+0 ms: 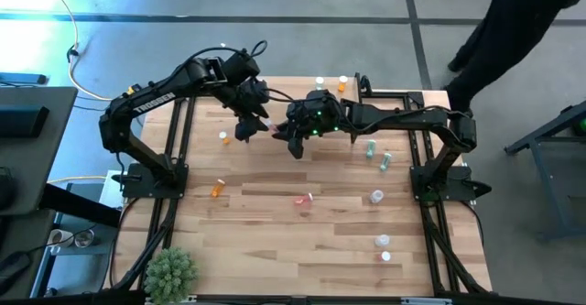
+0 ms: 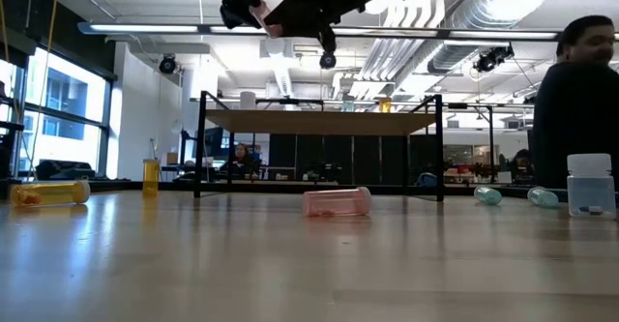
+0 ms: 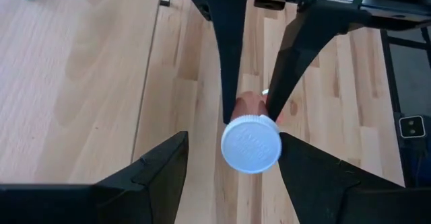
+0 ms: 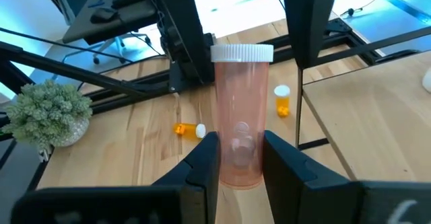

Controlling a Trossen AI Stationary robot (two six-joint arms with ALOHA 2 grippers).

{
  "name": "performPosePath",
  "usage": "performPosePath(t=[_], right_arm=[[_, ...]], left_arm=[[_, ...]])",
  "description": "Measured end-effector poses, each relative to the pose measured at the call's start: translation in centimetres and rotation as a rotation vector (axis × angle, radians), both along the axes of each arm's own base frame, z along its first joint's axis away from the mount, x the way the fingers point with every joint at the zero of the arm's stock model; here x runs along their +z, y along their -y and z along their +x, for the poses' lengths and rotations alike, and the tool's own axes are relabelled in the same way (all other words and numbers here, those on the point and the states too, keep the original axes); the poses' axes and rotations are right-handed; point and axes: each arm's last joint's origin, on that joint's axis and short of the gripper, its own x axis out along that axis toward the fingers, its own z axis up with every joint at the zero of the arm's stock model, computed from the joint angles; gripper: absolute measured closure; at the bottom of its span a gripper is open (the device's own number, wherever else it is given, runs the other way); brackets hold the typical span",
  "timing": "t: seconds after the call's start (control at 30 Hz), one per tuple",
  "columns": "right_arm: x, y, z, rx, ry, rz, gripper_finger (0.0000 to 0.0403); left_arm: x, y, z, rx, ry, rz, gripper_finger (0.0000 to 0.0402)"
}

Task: Pick and place medicine bottles onto shelf by color
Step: Put the top pink pill bottle on the shelf

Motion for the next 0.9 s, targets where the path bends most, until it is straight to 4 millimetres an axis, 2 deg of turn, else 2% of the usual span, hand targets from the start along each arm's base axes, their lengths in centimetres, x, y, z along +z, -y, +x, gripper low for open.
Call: performPosePath(t=[0.6,0.9], right_arm=[[-0.02,0.10,-0.01,0.000,0.000,0.001,0.0327],[-0.03,0.11,-0.01,-0.001,-0.001,0.000,0.0327]], left_arm=[[0.05,0.14,0.06,-0.030,0.027,-0.040,0.0280],[0.06,0.14,0.05,-0.030,0.027,-0.038,0.0285]])
